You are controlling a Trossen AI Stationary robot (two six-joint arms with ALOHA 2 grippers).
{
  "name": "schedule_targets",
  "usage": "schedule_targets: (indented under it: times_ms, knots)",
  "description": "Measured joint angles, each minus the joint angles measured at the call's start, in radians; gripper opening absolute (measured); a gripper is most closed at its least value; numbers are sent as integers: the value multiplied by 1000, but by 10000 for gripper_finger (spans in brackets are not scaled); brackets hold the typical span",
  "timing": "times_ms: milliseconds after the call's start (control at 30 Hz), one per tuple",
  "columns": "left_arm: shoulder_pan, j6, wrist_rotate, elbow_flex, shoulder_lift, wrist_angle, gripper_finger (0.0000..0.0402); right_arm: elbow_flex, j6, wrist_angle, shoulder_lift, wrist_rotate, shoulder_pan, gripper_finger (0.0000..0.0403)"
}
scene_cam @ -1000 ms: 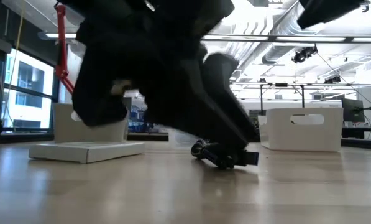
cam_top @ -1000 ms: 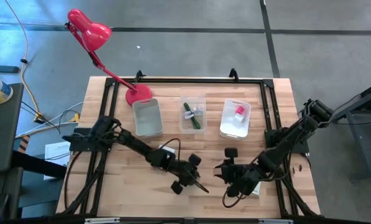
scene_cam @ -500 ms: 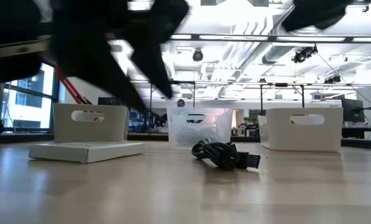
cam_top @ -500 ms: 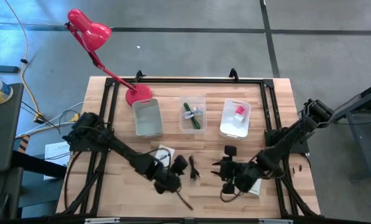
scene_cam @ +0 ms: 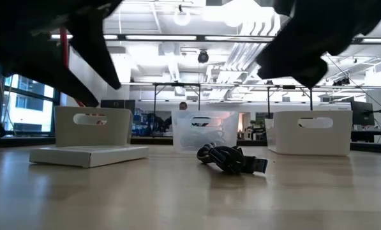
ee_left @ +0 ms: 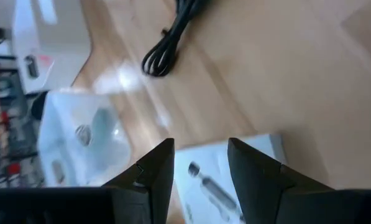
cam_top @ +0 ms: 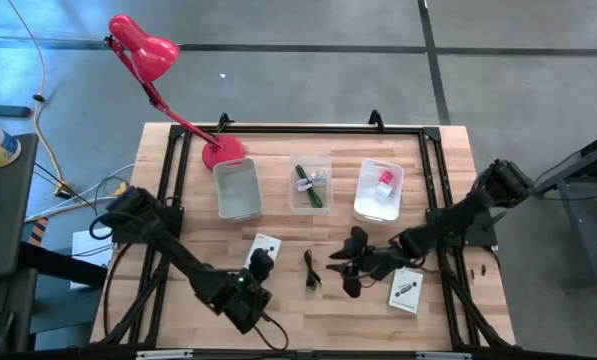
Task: Pick and place items into bin
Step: Put the black USB cable into the transparent bin
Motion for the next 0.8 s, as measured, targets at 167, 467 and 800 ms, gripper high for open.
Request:
schedule_targets:
  times_ms: [167,467,800]
  knots:
    - [-23,-98,-67,0,0,-87,138,141,-74,-67,127,-83,-28,124]
    - [-50,-210,-74,0,0,-182,138,435,44,-521,304,-103,-86,132]
    - [-84,-234,-128,0,0,-192,138,523,126,-592,324,-153,-149,199]
